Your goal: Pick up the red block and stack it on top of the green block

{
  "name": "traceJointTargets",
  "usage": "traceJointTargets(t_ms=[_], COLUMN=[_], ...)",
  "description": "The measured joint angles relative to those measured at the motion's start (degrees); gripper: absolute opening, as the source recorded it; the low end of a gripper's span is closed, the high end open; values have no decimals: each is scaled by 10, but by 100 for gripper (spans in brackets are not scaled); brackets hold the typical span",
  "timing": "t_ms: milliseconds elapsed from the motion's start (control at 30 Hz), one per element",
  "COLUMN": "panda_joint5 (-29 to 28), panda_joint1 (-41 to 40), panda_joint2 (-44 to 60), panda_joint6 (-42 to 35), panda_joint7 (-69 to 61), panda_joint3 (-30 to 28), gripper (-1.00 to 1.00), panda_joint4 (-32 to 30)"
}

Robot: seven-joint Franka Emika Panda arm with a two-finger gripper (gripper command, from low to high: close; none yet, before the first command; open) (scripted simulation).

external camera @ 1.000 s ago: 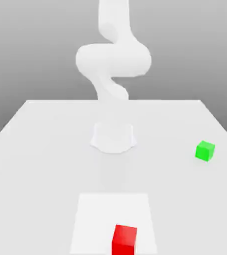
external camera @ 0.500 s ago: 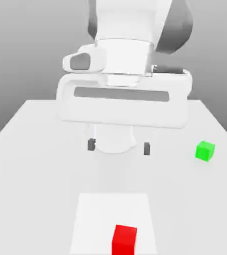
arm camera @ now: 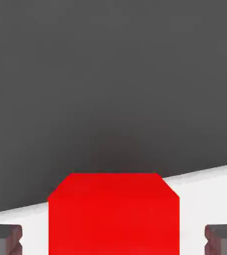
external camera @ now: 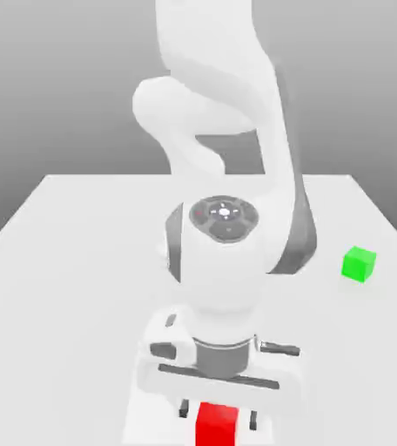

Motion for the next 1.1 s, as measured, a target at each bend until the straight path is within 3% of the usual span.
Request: traceJointTargets(t_ms=[167,367,700,1100], panda_joint5=[0,37,176,260], panda_joint1=[-1,4,189,340], panda_joint2=[-1,-106,-246,-360], panda_joint6=[0,-80,-117,-118], panda_joint7=[0,1,172,444], panda_joint3=[1,30,149,303], gripper=[-100,-100,-100,-100], panda_joint4=[0,-23,-101,-207])
